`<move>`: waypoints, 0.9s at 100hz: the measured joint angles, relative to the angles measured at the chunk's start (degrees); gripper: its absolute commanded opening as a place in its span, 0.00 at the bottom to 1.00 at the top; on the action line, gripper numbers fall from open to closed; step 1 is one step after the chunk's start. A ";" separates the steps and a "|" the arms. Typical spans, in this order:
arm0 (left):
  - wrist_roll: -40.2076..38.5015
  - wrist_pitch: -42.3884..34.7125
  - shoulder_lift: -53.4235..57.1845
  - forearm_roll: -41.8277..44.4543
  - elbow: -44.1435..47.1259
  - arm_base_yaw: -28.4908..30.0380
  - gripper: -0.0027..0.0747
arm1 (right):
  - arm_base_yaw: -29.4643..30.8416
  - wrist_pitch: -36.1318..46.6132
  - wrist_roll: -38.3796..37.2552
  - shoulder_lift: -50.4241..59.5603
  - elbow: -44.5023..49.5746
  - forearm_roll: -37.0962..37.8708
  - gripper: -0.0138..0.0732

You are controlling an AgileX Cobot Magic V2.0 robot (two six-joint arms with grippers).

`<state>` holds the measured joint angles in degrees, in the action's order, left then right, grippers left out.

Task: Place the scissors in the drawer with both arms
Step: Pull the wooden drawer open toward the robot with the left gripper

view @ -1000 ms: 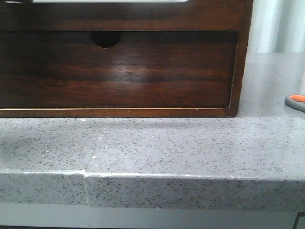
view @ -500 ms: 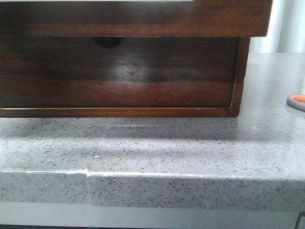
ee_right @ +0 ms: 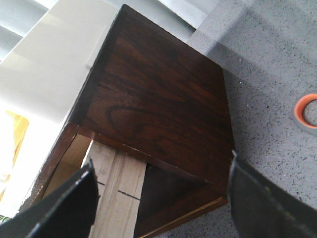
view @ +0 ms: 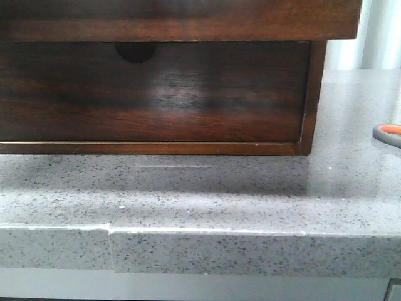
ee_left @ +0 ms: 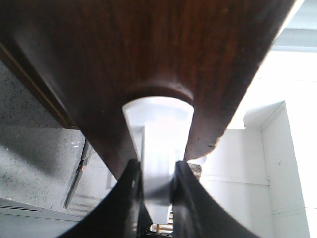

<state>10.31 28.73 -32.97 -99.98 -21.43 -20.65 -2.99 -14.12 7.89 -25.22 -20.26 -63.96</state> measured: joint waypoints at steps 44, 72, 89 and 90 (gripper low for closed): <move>-2.83 1.01 0.57 3.98 0.00 0.00 0.01 | 0.00 0.00 0.00 0.00 0.00 -0.09 0.72; -1.16 1.41 0.90 6.79 -0.10 0.00 0.47 | 0.00 1.00 0.00 0.00 0.00 -0.09 0.72; -0.46 1.71 1.25 7.29 -0.31 0.00 0.70 | 0.00 1.13 0.00 0.00 0.00 -0.09 0.72; -0.46 1.71 1.25 7.29 -0.31 0.00 0.71 | 0.00 1.13 0.00 0.00 0.00 -0.09 0.72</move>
<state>9.84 30.44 -31.71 -92.69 -21.74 -20.65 -2.99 -12.99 7.89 -25.22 -20.26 -64.06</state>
